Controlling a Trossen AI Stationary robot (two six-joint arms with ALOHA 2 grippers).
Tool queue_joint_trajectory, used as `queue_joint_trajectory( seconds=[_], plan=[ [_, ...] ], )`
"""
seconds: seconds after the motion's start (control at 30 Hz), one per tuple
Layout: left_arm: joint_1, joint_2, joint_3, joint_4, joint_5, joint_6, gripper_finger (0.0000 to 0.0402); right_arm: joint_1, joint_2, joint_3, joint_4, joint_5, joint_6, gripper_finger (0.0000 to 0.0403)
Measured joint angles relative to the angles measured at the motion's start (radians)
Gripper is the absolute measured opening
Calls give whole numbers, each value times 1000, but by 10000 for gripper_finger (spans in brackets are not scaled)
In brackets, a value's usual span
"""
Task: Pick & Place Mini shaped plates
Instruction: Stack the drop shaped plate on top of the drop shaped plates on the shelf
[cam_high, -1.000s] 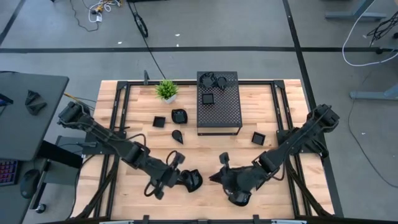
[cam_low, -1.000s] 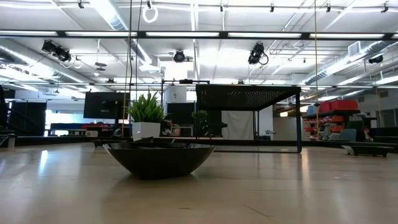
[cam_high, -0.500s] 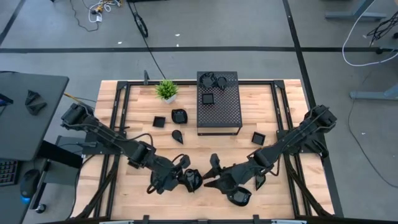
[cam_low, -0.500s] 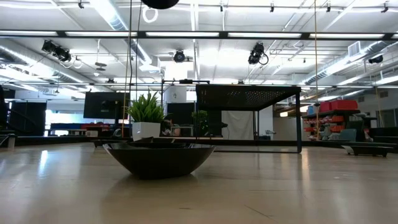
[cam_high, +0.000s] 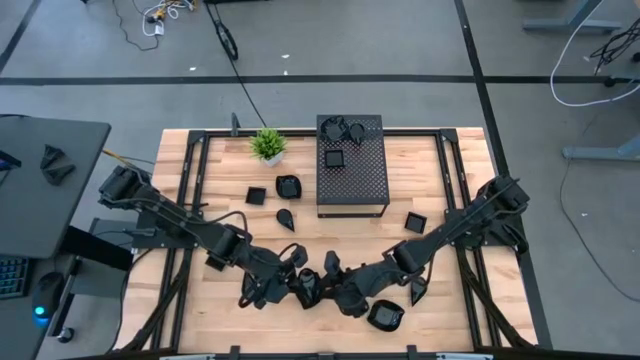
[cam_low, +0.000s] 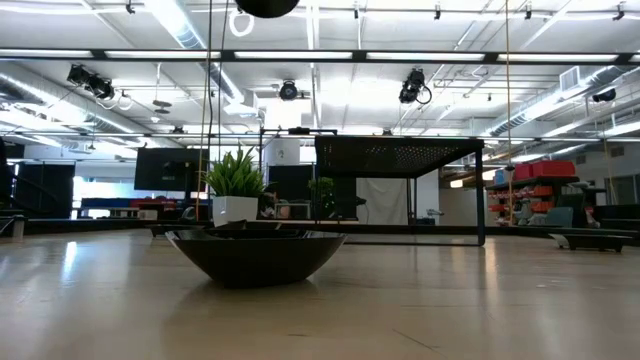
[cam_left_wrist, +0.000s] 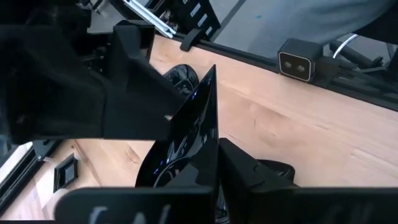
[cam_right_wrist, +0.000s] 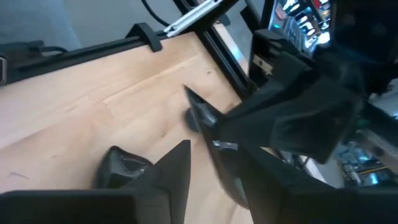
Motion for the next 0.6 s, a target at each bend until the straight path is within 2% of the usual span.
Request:
queue_joint_trajectory(
  seconds=[0.3, 0.6],
  plan=[
    [0, 0, 0, 17, -2, 4, 15, -4, 0, 0, -3, 0, -130, 103],
    [21, 0, 0, 33, -3, 4, 16, -16, 0, 0, -7, 1, -216, 100]
  ],
)
